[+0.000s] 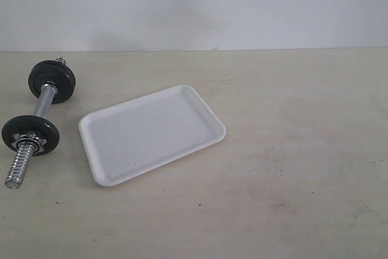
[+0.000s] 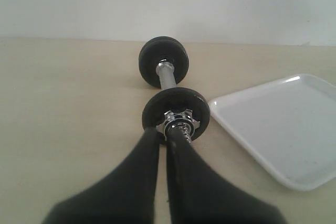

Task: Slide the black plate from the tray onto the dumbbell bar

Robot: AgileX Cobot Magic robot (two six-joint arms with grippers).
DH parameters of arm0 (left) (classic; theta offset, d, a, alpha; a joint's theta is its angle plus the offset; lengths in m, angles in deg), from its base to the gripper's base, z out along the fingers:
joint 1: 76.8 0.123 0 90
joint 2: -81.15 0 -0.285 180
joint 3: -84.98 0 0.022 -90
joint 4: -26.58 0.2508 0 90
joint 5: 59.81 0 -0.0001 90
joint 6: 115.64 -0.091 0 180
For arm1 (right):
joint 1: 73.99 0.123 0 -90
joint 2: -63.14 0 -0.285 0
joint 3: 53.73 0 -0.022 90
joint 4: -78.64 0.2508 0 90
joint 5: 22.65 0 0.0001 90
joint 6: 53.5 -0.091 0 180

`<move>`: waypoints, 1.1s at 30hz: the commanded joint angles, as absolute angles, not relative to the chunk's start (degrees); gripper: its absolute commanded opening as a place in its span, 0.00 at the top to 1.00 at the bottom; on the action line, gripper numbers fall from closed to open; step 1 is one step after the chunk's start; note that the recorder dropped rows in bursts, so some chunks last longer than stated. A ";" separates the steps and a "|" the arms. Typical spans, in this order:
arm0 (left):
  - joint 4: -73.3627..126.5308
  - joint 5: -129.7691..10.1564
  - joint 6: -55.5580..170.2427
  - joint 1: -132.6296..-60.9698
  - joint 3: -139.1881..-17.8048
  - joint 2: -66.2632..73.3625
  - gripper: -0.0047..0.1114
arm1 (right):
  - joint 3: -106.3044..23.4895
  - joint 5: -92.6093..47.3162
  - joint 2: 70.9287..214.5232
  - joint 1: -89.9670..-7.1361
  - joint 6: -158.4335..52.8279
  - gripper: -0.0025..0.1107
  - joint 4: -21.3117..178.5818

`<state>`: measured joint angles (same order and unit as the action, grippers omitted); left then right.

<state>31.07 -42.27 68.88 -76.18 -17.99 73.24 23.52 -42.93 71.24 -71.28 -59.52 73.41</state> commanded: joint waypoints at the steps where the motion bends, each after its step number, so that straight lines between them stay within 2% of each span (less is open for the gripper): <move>1: 29.98 -42.27 65.52 -76.04 -17.80 73.36 0.92 | 23.49 -42.62 70.93 -71.63 -59.39 0.98 73.46; 33: 30.08 -42.27 66.23 -76.04 -17.80 73.36 0.92 | 23.49 -42.62 70.93 -71.63 -59.32 0.98 73.46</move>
